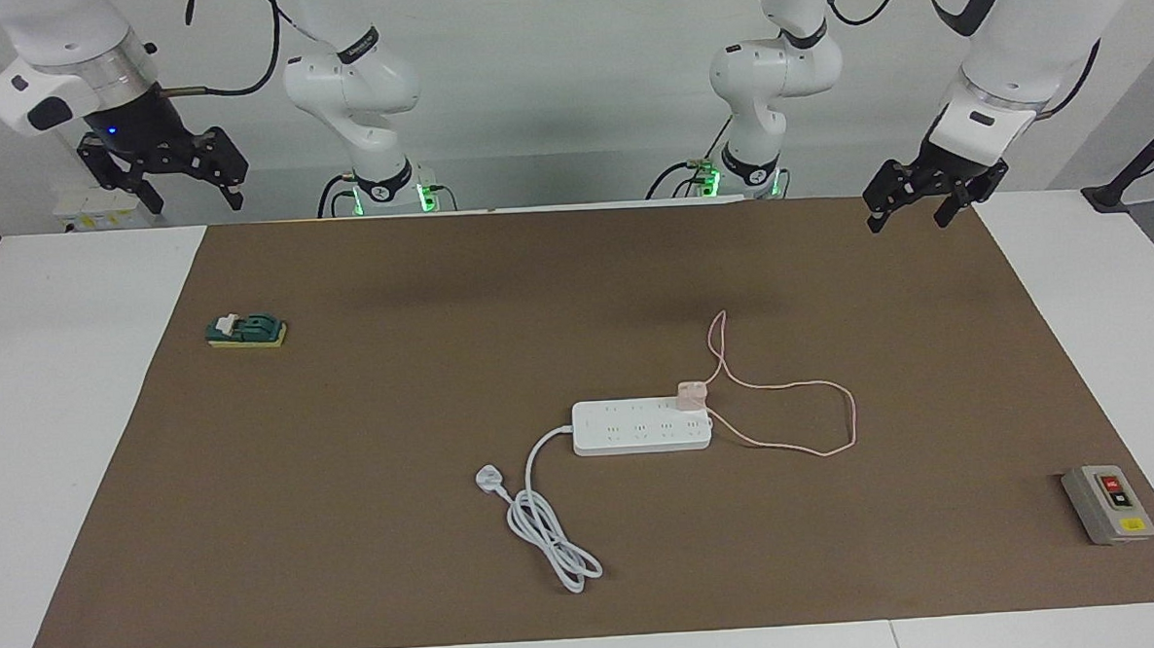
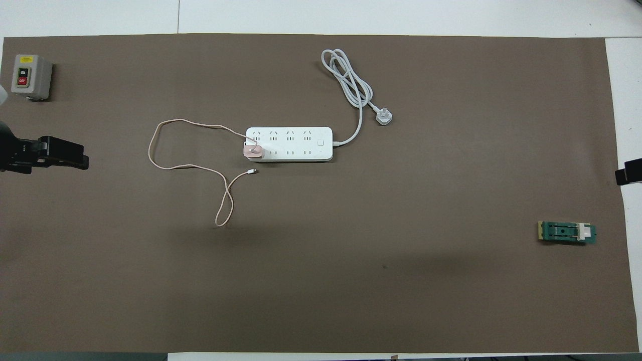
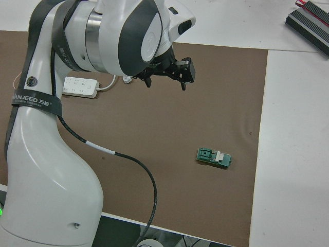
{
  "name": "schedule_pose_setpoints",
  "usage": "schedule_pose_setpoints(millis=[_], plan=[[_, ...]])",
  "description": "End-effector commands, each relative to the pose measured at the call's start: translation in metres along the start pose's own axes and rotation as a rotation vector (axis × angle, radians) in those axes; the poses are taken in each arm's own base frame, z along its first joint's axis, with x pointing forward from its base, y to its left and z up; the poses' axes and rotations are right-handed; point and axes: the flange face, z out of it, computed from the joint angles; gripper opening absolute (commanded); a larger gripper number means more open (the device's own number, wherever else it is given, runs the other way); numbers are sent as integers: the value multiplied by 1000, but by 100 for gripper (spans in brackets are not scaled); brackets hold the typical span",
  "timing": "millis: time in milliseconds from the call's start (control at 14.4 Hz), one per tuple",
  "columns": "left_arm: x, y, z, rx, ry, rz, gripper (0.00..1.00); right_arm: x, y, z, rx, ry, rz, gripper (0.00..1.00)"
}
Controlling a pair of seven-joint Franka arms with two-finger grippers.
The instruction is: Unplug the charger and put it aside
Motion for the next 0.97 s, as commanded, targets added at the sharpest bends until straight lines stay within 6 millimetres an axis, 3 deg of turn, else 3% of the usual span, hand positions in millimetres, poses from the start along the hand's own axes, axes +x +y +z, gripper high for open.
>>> schedule_pose_setpoints(millis=[0,554,762,900], plan=[[-4,-2,1,9,0,13,100,-5,4,-1,-13,-5,-9,100],[-4,-2,1,9,2,0,100,-6,3,2,-13,-10,-4,100],[-6,2,5,11,-17,-39,100,-6,-6,10,-2,-12,126,100],[-12,8,10,15,-27,-199,100,-2,-34,19,-1,-14,217,100]])
